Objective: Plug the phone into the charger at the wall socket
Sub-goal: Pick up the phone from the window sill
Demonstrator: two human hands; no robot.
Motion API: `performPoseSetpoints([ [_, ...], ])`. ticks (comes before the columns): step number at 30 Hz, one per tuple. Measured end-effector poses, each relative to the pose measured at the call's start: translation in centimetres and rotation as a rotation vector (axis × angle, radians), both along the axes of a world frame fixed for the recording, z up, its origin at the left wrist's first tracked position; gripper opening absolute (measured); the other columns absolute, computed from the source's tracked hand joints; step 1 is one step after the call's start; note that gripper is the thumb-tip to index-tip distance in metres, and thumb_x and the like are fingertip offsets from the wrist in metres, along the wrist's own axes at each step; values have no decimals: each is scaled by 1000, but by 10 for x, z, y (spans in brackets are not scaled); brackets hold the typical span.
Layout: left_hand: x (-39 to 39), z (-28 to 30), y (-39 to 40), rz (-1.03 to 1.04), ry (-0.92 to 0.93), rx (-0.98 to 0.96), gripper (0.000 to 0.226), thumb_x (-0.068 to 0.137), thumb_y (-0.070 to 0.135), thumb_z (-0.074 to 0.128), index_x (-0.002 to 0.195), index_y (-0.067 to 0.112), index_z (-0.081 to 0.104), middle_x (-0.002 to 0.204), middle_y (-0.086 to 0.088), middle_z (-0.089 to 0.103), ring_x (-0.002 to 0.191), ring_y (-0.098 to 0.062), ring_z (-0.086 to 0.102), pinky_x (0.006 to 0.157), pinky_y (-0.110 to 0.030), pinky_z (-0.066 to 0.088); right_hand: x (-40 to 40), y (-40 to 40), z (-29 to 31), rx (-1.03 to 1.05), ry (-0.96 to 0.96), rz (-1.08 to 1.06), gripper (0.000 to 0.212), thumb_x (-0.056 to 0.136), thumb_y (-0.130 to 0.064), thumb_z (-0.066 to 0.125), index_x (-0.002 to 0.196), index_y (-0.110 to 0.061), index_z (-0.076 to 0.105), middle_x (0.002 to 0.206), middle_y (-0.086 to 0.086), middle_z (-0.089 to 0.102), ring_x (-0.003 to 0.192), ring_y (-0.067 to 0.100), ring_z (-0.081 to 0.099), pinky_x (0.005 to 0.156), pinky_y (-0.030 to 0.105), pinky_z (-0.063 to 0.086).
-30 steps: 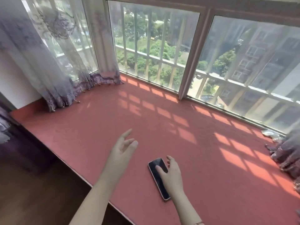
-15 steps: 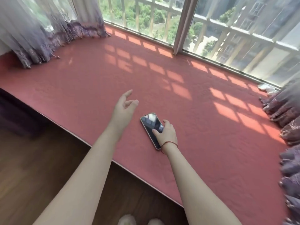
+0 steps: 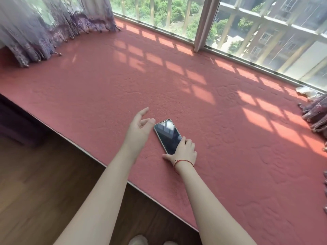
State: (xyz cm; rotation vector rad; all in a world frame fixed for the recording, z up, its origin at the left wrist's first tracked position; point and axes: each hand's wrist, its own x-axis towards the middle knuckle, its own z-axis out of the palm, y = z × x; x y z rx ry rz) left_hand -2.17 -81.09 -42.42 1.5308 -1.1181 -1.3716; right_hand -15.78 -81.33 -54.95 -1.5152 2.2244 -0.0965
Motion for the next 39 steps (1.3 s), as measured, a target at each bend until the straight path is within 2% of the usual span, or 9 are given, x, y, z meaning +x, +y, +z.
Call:
performPoseSetpoints([
  [5,6,16,-10,26,7,-27,41,92,28,49,131,36,42,119,1,52,111,-9,47,105,-42,34,3,-9,11,-50,-59,-57,82,52,-41,81,113,-6,40,119,10,42,112,27,40,89,38,42],
  [9,9,57,-20,10,-1,-98,40,92,28,48,131,38,41,116,4,52,106,-3,48,102,-37,35,15,-21,57,-212,-165,-42,81,51,-39,78,114,-5,39,115,11,40,107,29,42,86,37,41],
  [14,16,139,-33,5,19,-229,35,92,25,49,122,43,44,123,2,57,108,1,51,100,-33,36,35,-43,170,-480,-313,-2,82,50,-33,76,116,-3,39,114,11,38,106,29,39,89,38,41],
  [19,36,233,-29,30,8,-427,36,90,27,51,121,46,47,112,16,60,89,22,54,90,-28,41,47,-39,289,-720,-430,41,75,51,-28,77,112,-3,42,106,6,38,105,27,39,91,39,41],
  [22,52,288,-18,49,10,-532,34,89,30,52,113,54,49,113,18,58,96,19,53,90,-29,42,54,-25,349,-867,-458,85,70,53,-28,76,111,-5,43,100,0,36,101,26,41,87,38,43],
  [26,72,358,-1,70,-11,-656,34,89,31,53,105,61,48,116,13,57,106,0,57,87,-28,47,66,-8,422,-1050,-442,171,68,49,-26,78,106,-5,48,95,-1,38,96,30,46,82,44,46],
  [29,86,406,12,92,-46,-749,35,90,29,52,117,51,48,121,6,56,86,14,58,70,-16,52,76,-1,475,-1139,-431,229,71,49,-29,79,108,-6,46,96,-1,37,96,31,48,80,42,48],
  [33,98,468,42,168,-71,-853,36,91,26,51,123,42,47,113,8,58,104,3,52,101,-41,41,95,8,545,-1249,-508,322,77,52,-26,77,117,-6,41,103,-1,34,104,29,45,87,39,46],
  [39,127,519,123,291,-178,-1038,38,83,40,51,119,52,47,112,20,58,97,18,54,93,-29,43,127,52,602,-1404,-588,458,77,50,-24,75,117,-6,41,100,-4,35,94,18,40,77,29,38],
])
